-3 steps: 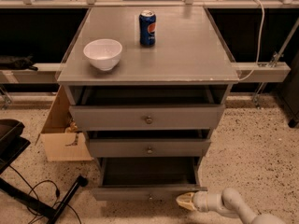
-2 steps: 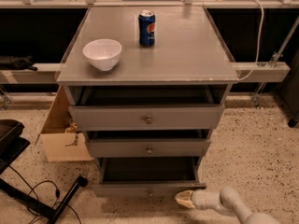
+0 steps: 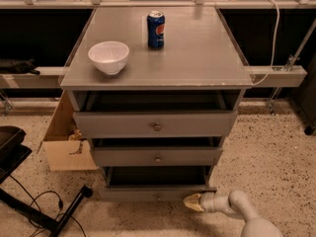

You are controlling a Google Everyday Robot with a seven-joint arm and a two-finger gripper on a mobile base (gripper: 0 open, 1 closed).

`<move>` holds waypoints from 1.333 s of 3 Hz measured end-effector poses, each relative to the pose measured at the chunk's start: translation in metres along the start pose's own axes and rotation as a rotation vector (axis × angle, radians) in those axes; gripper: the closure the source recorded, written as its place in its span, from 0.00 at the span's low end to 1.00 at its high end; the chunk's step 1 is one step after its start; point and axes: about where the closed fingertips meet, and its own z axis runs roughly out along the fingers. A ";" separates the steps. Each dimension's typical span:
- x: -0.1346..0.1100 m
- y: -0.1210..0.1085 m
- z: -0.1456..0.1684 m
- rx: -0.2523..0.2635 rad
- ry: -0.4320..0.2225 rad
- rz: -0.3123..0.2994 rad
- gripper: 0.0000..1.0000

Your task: Close bottom drawer

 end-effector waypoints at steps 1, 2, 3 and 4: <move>0.000 0.001 0.000 0.002 0.000 -0.002 1.00; -0.013 -0.027 0.004 0.031 -0.005 -0.029 1.00; -0.019 -0.037 0.009 0.040 -0.012 -0.037 0.86; -0.019 -0.037 0.009 0.040 -0.012 -0.037 0.64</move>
Offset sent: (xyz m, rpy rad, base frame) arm 0.2508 -0.0396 0.0168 -0.0798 -0.2693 -0.1173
